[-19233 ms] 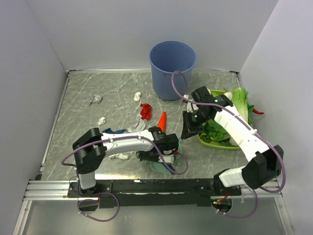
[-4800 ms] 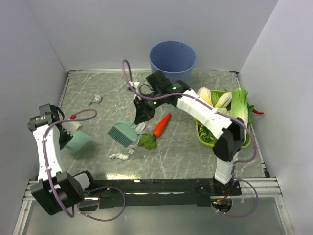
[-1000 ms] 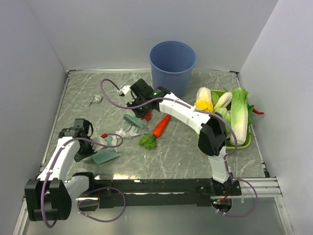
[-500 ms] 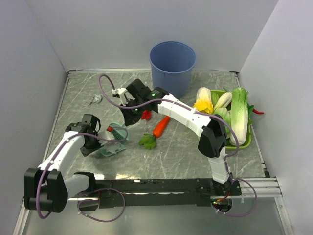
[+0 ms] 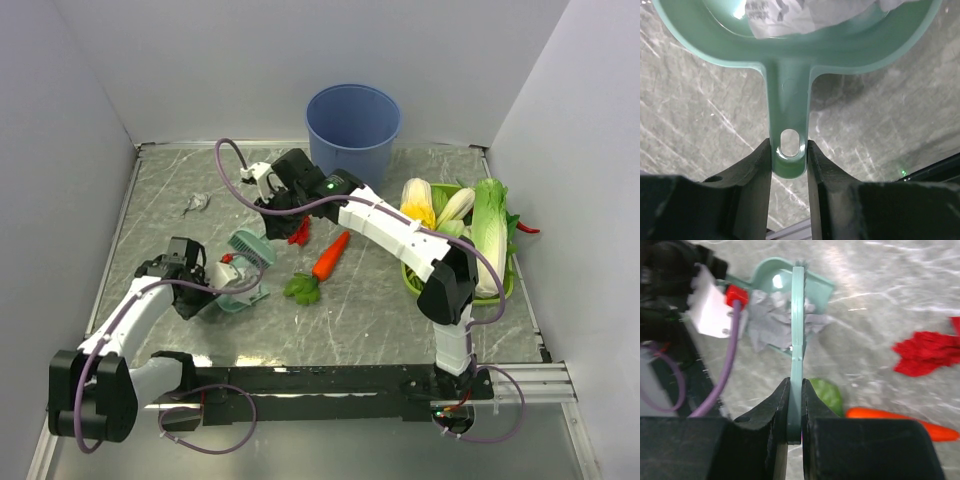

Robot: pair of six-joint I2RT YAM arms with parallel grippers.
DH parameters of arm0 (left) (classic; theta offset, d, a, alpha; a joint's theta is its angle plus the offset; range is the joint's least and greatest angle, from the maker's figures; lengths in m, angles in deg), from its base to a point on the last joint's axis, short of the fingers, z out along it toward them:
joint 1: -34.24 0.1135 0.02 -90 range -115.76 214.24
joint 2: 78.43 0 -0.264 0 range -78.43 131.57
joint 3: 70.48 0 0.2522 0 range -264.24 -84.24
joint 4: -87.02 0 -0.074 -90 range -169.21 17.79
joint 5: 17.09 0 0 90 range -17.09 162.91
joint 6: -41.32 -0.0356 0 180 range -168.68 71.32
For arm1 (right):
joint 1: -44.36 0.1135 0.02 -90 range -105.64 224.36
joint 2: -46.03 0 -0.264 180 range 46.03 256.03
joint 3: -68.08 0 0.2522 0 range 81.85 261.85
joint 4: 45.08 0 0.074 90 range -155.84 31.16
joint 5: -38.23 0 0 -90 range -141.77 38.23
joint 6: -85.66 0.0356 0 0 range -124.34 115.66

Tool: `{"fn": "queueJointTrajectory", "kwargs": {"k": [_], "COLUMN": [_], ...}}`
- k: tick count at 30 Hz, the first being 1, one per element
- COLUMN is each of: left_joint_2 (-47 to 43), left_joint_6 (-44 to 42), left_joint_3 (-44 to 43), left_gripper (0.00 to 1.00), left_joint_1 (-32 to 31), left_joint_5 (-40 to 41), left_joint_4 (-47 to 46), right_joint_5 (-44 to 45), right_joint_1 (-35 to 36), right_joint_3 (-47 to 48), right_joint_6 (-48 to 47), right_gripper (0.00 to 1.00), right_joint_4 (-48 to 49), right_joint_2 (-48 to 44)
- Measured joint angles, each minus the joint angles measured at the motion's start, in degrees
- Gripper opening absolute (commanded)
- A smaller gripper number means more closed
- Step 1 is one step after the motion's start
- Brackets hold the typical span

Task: Sweep away the paper scraps from the table

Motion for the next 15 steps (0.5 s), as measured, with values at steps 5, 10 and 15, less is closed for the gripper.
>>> {"fn": "queueJointTrajectory", "kwargs": {"k": [5, 10, 15], "left_joint_2": [4.4, 6.2, 9.5], "left_joint_6": [2.2, 4.0, 4.2], "left_joint_3": [-1.8, -4.5, -7.9], "left_gripper": [0.17, 0.12, 0.06], "left_joint_1": [0.0, 0.0, -0.3], "left_joint_5": [-0.2, 0.5, 1.6], "left_joint_4": [-0.3, -0.3, -0.1], "right_joint_5": [11.6, 22.8, 30.4], "right_joint_1": [-0.8, -5.4, -9.4], "right_joint_3": [-0.4, -0.9, -2.2], "right_joint_6": [-4.7, -10.2, -14.3], "right_gripper": [0.0, 0.0, 0.0], "right_joint_4": [1.4, 4.5, 6.7], "right_joint_2": [-0.4, -0.6, -0.4]}}
